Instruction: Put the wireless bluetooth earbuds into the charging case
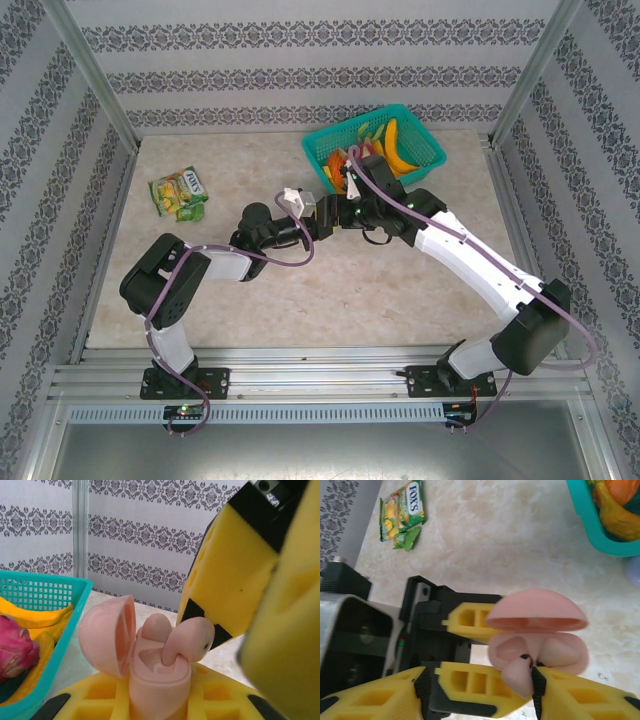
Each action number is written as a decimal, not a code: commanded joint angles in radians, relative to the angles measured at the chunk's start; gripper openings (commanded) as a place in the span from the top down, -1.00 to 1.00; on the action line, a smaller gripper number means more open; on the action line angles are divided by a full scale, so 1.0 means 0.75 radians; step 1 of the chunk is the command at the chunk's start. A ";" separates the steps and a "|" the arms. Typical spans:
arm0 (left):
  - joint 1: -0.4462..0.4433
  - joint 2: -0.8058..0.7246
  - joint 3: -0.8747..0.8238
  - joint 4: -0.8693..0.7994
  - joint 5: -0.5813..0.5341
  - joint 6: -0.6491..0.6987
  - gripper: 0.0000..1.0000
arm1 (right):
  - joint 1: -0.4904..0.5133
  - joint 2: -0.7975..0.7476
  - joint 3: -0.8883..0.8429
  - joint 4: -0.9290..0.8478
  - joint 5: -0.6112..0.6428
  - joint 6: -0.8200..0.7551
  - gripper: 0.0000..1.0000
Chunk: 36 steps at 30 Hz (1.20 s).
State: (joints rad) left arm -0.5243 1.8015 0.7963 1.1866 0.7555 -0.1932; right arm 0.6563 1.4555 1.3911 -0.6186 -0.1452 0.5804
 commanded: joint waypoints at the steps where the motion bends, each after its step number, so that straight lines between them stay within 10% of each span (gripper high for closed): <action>1: -0.013 0.017 0.025 0.084 0.024 -0.022 1.00 | 0.022 0.028 0.067 0.029 -0.019 0.023 -0.15; 36: -0.013 0.060 0.030 0.114 -0.003 -0.039 1.00 | 0.019 0.014 0.068 0.134 -0.169 0.272 -0.21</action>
State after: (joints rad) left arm -0.5175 1.8248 0.7971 1.2415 0.7300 -0.2226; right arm 0.6518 1.4834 1.4109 -0.6109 -0.1707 0.7399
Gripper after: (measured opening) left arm 0.226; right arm 0.605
